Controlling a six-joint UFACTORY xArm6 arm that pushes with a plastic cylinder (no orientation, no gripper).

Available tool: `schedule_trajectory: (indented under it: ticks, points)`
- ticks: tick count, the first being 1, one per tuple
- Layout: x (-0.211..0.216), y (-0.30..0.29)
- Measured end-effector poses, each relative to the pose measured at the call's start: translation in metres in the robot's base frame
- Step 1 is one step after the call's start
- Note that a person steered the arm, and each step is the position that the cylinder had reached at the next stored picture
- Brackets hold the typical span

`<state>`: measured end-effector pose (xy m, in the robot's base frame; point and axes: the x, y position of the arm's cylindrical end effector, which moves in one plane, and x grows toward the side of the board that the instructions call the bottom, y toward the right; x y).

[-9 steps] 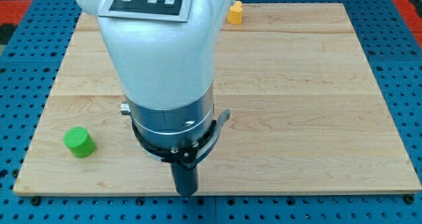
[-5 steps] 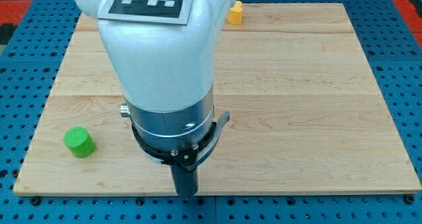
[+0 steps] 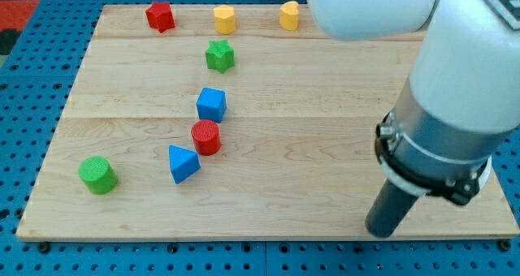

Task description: Move your arm towards the bottom right

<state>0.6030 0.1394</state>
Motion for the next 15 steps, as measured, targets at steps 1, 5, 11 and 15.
schedule_trajectory:
  ticks: [1,5,11,15]
  points:
    - [-0.035,0.036]
    - [-0.041,0.043]
    - [-0.008,0.027]
    - [-0.008,0.046]
